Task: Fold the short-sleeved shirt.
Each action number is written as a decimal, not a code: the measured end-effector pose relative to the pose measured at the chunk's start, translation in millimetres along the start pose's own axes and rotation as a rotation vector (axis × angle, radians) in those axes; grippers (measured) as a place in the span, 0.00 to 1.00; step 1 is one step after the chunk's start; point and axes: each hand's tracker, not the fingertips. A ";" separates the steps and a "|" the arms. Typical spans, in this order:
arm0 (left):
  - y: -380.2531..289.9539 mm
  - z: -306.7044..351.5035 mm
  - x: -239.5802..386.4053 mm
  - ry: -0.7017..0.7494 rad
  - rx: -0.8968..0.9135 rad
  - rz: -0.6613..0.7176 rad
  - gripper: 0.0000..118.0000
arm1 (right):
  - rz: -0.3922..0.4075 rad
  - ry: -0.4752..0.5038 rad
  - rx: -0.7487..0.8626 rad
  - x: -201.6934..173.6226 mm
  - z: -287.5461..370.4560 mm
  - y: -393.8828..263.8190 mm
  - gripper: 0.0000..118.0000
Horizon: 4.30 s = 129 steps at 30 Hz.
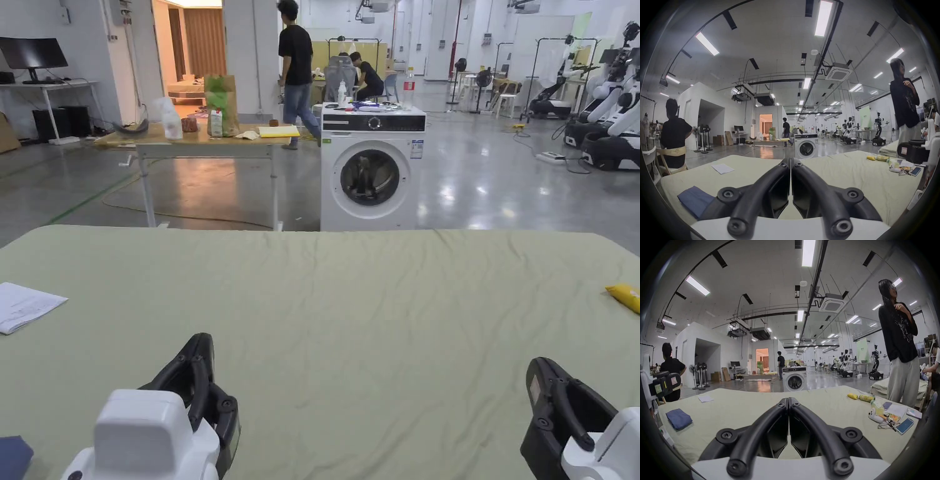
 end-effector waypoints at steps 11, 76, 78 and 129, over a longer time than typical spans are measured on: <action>-5.2 9.6 -10.2 0.019 -0.013 -0.013 0.85 | 0.116 -0.008 0.083 -18.1 5.7 -0.3 1.00; -9.8 -21.0 -14.5 -0.011 -0.158 0.017 0.85 | 0.152 -0.009 -0.050 -33.1 -8.0 5.5 1.00; -9.3 -20.9 -13.7 -0.012 -0.156 0.022 0.85 | 0.157 -0.007 -0.054 -34.2 -9.5 5.7 1.00; -45.5 -87.6 -15.1 0.059 -0.444 0.257 0.85 | 0.075 -0.062 -0.134 -8.0 -49.3 -32.0 1.00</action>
